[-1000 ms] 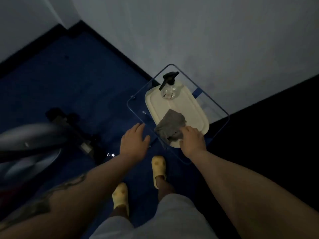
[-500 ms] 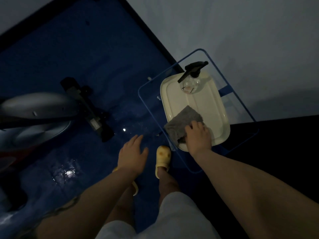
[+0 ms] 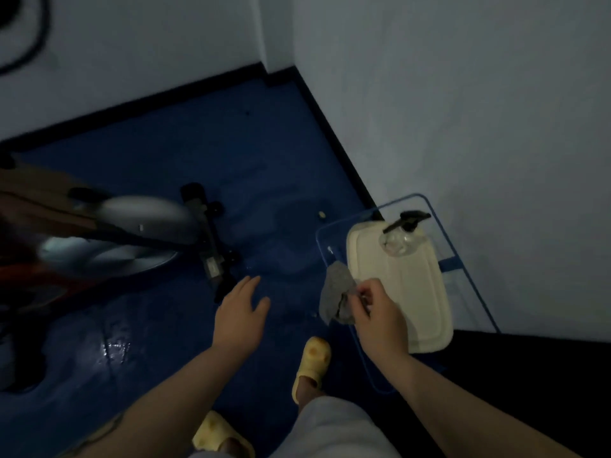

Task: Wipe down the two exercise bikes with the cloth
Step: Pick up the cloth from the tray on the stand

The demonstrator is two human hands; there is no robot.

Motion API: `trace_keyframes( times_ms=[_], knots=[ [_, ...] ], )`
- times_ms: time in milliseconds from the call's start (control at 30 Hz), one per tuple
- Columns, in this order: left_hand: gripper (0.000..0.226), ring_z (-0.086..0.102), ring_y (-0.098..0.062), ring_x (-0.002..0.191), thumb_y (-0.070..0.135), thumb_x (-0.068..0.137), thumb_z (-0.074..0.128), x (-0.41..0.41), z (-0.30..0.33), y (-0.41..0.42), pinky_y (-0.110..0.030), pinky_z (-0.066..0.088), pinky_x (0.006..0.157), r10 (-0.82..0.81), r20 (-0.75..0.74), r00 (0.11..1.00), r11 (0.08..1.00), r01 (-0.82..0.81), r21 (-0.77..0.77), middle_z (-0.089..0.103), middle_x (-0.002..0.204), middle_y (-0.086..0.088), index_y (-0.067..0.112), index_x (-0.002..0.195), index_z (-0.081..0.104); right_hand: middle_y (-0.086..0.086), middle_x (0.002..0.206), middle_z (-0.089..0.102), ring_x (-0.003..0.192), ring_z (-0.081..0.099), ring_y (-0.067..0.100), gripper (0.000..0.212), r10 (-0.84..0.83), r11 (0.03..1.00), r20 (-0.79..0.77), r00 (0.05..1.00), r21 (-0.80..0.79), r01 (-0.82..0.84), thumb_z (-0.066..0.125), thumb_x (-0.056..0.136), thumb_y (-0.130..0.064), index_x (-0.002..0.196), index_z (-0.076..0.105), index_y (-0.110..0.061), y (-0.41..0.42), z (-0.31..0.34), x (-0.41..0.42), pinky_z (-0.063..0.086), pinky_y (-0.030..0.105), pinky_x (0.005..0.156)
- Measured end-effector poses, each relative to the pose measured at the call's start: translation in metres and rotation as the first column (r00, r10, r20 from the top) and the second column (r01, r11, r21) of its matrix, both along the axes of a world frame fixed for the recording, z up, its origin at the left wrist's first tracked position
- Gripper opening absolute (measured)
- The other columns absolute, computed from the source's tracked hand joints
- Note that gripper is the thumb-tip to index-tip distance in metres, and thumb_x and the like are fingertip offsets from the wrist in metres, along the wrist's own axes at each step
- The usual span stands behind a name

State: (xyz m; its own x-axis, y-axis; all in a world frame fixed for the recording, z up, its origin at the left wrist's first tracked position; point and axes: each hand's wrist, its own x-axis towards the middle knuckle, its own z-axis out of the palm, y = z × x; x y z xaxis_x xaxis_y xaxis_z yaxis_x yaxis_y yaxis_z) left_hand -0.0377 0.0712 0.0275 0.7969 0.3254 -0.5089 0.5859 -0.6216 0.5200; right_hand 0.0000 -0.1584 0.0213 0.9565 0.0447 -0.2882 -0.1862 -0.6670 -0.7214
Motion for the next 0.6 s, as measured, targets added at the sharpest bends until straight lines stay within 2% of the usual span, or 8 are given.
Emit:
trace_keyframes(
  times_ms=[100, 200, 300, 400, 600],
  knots=[
    [0.051, 0.029, -0.021, 0.142, 0.029, 0.097, 0.048, -0.027, 0.015, 0.039, -0.04, 0.025, 0.117, 0.132, 0.028, 0.991, 0.991, -0.132, 0.006, 0.031, 0.156, -0.001, 0.019, 0.146, 0.037, -0.014, 0.078, 0.062, 0.072, 0.06, 0.002, 0.01, 0.094, 0.995, 0.017, 0.995, 0.044, -0.094, 0.057, 0.093, -0.03, 0.087, 0.049, -0.033, 0.045, 0.016, -0.004, 0.055, 0.033, 0.06],
    [0.05, 0.031, -0.02, 0.142, 0.029, 0.097, 0.048, -0.069, 0.023, 0.08, -0.037, 0.026, 0.116, 0.296, 0.035, 0.954, 0.955, -0.297, 0.007, 0.032, 0.155, -0.002, 0.018, 0.145, 0.038, -0.017, 0.08, 0.061, 0.074, 0.059, -0.002, 0.011, 0.246, 0.968, 0.015, 0.969, 0.048, -0.247, 0.059, 0.092, -0.03, 0.086, 0.05, -0.033, 0.1, 0.026, -0.012, 0.052, 0.025, 0.06],
    [0.05, 0.036, -0.022, 0.138, 0.027, 0.097, 0.049, -0.125, 0.025, 0.124, -0.037, 0.03, 0.113, 0.484, 0.025, 0.875, 0.875, -0.483, -0.016, 0.034, 0.154, -0.003, 0.016, 0.145, 0.038, -0.015, 0.079, 0.062, 0.073, 0.059, -0.001, 0.009, 0.383, 0.922, 0.009, 0.924, 0.048, -0.383, 0.059, 0.092, -0.031, 0.086, 0.052, -0.03, 0.164, 0.032, -0.028, 0.051, 0.024, 0.059],
    [0.052, 0.041, -0.023, 0.134, 0.027, 0.097, 0.049, -0.192, 0.025, 0.168, -0.038, 0.033, 0.111, 0.601, 0.002, 0.799, 0.799, -0.601, -0.013, 0.033, 0.154, -0.003, 0.016, 0.146, 0.036, -0.015, 0.079, 0.062, 0.07, 0.058, -0.001, 0.01, 0.516, 0.857, 0.006, 0.857, 0.012, -0.516, 0.059, 0.092, -0.032, 0.085, 0.052, -0.03, 0.235, 0.037, -0.061, 0.048, 0.021, 0.055],
    [0.051, 0.048, -0.02, 0.125, 0.029, 0.097, 0.048, -0.336, 0.03, 0.259, -0.037, 0.039, 0.105, 0.776, 0.011, 0.63, 0.63, -0.776, 0.014, 0.037, 0.151, -0.001, 0.017, 0.145, 0.037, -0.013, 0.075, 0.061, 0.066, 0.058, 0.005, 0.013, 0.699, 0.711, -0.029, 0.715, -0.086, -0.698, 0.056, 0.093, -0.035, 0.083, 0.049, -0.03, 0.37, 0.04, -0.164, 0.05, 0.03, 0.055]
  ],
)
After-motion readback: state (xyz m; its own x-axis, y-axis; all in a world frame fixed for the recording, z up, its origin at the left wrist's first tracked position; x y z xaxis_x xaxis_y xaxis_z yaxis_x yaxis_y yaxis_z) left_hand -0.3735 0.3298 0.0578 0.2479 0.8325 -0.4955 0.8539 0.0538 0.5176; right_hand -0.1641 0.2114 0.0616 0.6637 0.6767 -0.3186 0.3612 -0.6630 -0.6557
